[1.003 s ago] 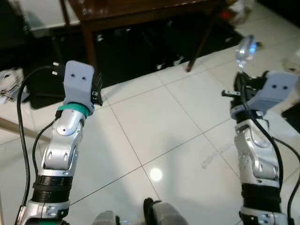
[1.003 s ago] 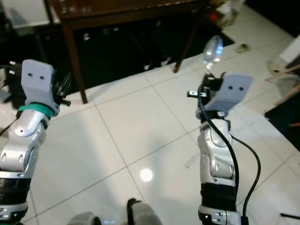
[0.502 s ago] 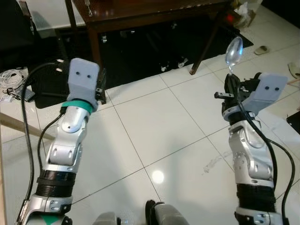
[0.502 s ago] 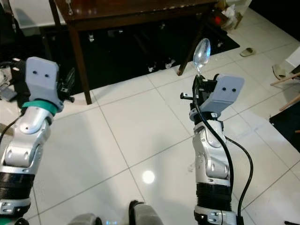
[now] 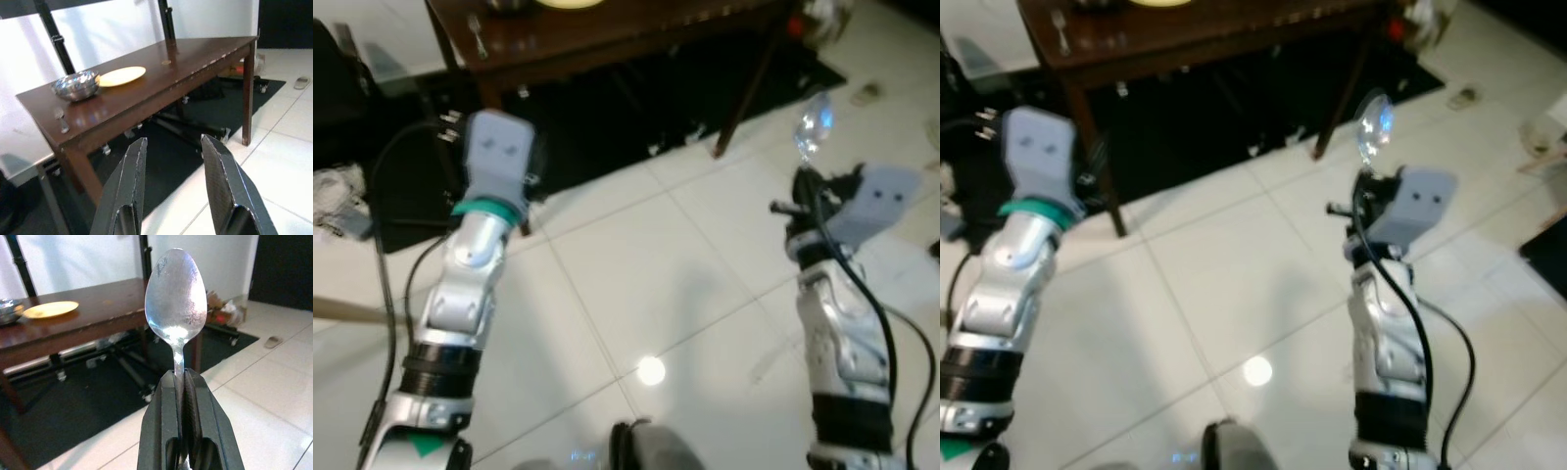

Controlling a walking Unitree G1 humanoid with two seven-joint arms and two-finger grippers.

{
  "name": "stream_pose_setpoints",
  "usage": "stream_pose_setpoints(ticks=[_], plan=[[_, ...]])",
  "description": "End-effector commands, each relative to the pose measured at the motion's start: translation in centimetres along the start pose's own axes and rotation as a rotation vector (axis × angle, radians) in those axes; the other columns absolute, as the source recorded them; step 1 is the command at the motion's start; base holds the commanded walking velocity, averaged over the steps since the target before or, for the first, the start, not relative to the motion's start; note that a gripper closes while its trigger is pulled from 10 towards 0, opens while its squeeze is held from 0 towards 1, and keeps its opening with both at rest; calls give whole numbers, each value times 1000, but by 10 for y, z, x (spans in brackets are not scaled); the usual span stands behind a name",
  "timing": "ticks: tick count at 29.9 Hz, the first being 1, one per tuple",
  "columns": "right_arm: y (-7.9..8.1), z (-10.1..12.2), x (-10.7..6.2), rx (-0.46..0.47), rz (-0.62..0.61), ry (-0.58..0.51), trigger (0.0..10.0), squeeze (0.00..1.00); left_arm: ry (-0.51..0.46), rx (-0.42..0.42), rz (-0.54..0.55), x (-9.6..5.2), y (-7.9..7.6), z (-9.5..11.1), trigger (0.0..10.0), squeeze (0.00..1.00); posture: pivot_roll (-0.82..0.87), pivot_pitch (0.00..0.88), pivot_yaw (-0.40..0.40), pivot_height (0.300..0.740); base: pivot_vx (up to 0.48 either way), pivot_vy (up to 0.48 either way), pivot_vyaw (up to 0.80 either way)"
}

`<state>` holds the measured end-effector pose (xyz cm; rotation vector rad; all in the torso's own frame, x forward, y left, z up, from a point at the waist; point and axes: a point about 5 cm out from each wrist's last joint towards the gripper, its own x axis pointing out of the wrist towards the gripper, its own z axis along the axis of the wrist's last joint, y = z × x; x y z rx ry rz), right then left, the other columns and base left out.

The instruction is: Setting the table

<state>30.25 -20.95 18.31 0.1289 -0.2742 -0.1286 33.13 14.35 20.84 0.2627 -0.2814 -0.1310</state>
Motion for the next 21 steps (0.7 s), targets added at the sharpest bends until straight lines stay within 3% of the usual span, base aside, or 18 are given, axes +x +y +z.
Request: stream_pose_setpoints(ticks=[1, 12, 21], plan=[[0, 0, -1, 6, -3, -3, 10000, 0, 18, 9, 3, -2, 2, -6, 10000, 0, 25, 39, -2, 740, 480, 0, -800], [-1, -1, -3, -4, -11, -1, 10000, 0, 21, 10, -5, -1, 2, -7, 10000, 0, 23, 43, 1, 740, 449, 0, -787], [-1, -1, -3, -4, -14, 0, 10000, 0, 20, 12, -6, -1, 3, -7, 10000, 0, 25, 41, 5, 740, 441, 0, -443]])
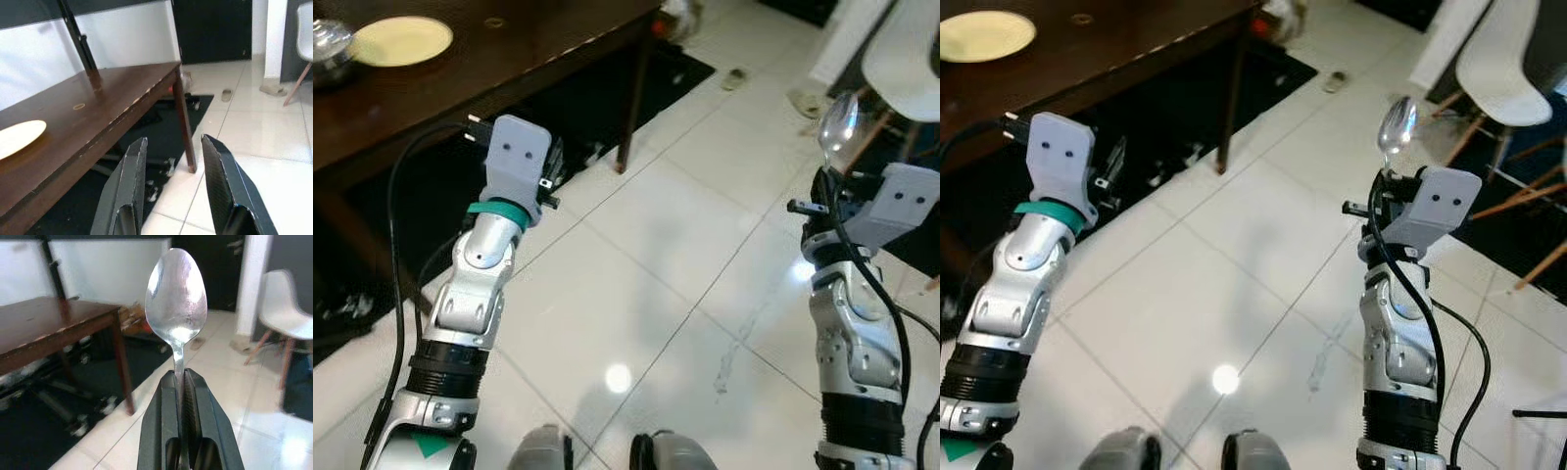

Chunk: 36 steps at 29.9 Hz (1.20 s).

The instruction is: Setting the table

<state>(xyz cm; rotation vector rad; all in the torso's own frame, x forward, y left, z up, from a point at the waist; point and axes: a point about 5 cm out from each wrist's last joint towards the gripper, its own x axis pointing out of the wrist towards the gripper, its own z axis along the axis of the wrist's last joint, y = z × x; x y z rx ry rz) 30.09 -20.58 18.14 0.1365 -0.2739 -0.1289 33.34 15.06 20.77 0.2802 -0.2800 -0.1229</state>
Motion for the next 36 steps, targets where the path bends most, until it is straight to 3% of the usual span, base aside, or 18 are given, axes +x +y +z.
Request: stream_pose_setpoints(ticks=[1, 12, 36], plan=[[-4, 1, 0, -12, -12, -2, 10000, 0, 17, -7, -11, -1, -4, -4, 10000, 0, 25, 40, 4, 740, 439, 0, 0], [0, 2, 3, -28, 20, -11, 10000, 0, 13, -6, -9, 0, -4, -4, 10000, 0, 27, 37, 3, 740, 436, 0, 49], [3, 5, 8, -41, 44, -23, 10000, 0, 12, -4, 7, -1, -2, -3, 10000, 0, 37, 45, -4, 740, 352, 0, 793]])
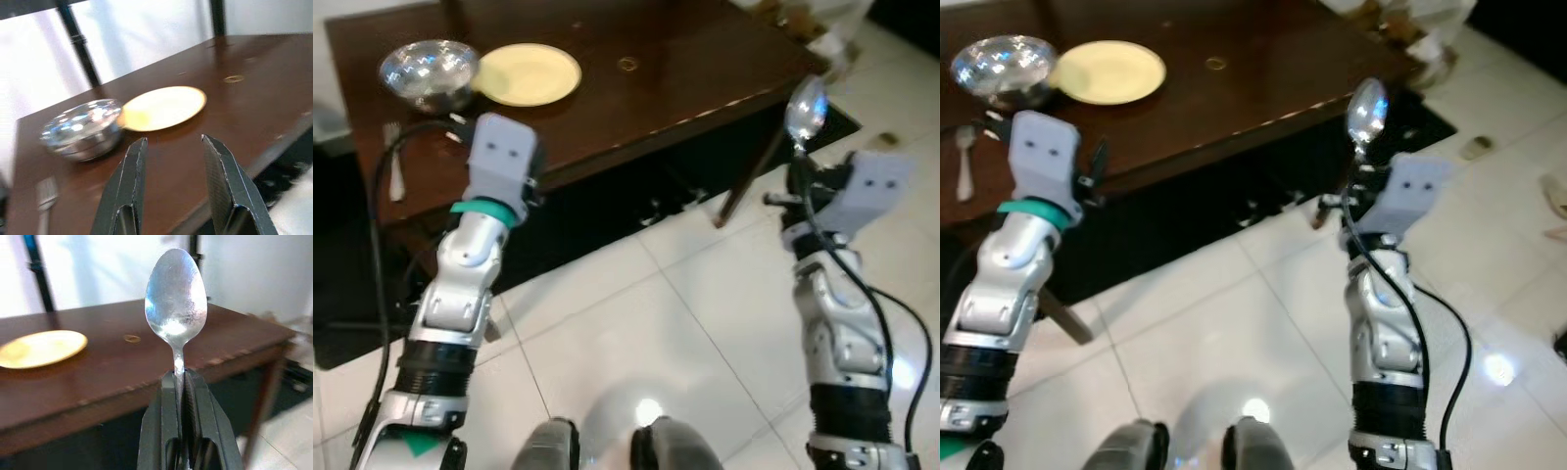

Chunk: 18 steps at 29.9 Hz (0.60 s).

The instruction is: Setting the table

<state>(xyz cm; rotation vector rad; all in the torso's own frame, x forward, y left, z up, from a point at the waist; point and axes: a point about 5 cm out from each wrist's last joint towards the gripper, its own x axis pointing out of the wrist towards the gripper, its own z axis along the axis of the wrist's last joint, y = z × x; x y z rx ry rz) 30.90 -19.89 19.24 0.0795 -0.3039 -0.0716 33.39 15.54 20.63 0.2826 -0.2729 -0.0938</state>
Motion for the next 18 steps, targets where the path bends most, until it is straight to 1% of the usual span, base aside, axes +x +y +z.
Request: stream_pose_setpoints(ticks=[1, 2, 10, 11, 18], plan=[[-7, -2, -2, 7, -24, 5, 10000, 0, 0, -9, -20, 0, -7, 0, 10000, 0, 37, 45, -4, 740, 356, 0, 794], [-11, 0, -1, 24, -35, -3, 10000, 0, -10, -1, -18, 0, -6, 2, 10000, 0, 36, 47, 1, 740, 364, 0, 794], [-15, 3, 1, 54, -46, -14, 10000, 0, -16, 3, -18, 1, -6, 3, 10000, 0, 36, 47, 4, 740, 362, 0, 793], [-15, 3, 1, 60, -47, -16, 10000, 0, -17, 3, -18, 1, -6, 3, 10000, 0, 36, 47, 4, 740, 368, 0, 444], [-16, 5, 2, 73, -41, -25, 10000, 0, -17, 2, -18, 2, -7, 3, 10000, 0, 33, 46, 5, 740, 364, 0, 0]])
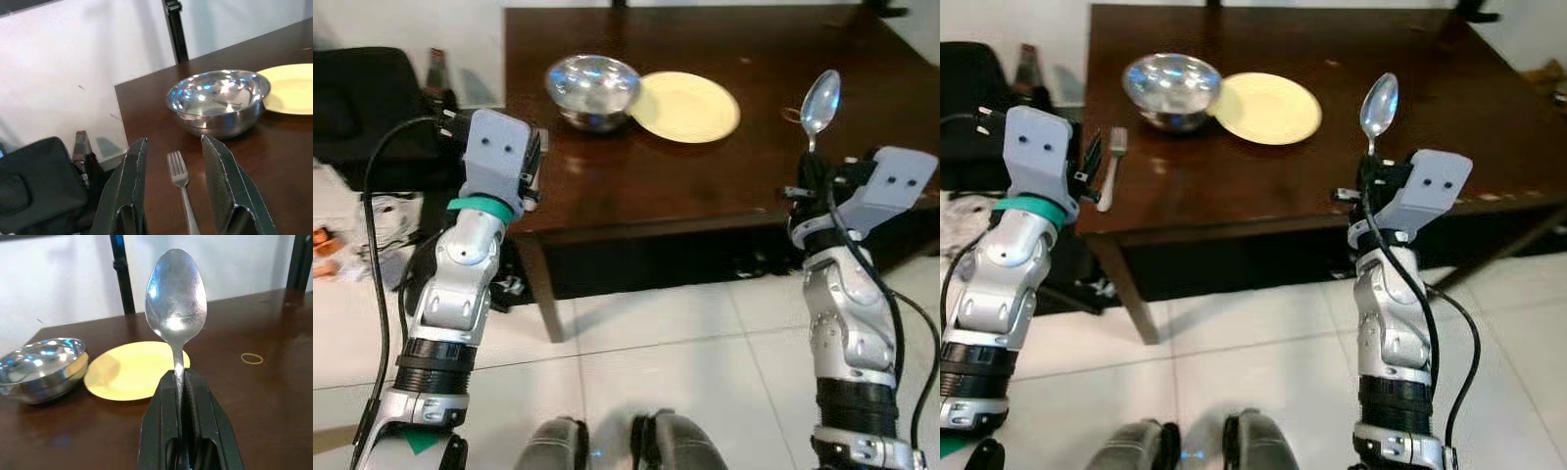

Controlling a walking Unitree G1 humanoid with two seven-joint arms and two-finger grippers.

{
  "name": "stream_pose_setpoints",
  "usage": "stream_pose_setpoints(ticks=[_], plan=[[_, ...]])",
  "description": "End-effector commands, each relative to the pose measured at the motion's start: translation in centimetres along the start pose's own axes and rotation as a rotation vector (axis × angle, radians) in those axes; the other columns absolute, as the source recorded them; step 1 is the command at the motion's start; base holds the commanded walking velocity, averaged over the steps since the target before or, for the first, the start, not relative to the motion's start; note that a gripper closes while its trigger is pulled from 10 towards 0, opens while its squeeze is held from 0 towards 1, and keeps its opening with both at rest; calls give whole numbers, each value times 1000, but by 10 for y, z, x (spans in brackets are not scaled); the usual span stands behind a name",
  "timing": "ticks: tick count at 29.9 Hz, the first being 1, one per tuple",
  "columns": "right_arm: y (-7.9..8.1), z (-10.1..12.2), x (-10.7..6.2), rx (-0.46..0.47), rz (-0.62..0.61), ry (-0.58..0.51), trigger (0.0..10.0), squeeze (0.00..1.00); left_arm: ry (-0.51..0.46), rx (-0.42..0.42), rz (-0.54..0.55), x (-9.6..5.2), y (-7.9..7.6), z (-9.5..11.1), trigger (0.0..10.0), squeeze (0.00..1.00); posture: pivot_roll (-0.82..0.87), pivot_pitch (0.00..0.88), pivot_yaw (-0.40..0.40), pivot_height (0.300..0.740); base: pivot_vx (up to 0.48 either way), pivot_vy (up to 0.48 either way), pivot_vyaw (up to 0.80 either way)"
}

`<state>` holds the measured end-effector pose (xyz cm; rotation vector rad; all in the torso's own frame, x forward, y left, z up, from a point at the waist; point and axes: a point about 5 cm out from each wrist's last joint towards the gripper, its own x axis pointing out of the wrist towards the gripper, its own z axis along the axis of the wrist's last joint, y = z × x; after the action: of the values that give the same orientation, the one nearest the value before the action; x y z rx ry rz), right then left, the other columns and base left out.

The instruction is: Setting the table

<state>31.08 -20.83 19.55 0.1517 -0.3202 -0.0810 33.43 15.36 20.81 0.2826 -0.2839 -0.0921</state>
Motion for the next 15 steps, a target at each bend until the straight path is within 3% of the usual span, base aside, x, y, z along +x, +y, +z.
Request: stream_pose_setpoints(ticks=[1, 11, 15], plan=[[-6, 3, -1, 4, -17, -10, 10000, 0, -6, 2, -22, 1, -6, 1, 10000, 0, 33, 46, 5, 740, 364, 0, 0], [-2, 4, -2, 37, 15, -15, 10000, 0, -3, 2, -19, 2, -6, 1, 10000, 0, 33, 46, 10, 740, 308, 0, 0], [3, 6, -3, 52, 54, -23, 10000, 0, -3, 5, -12, 3, -6, 2, 10000, 0, 31, 46, 12, 740, 0, 0, 0]])
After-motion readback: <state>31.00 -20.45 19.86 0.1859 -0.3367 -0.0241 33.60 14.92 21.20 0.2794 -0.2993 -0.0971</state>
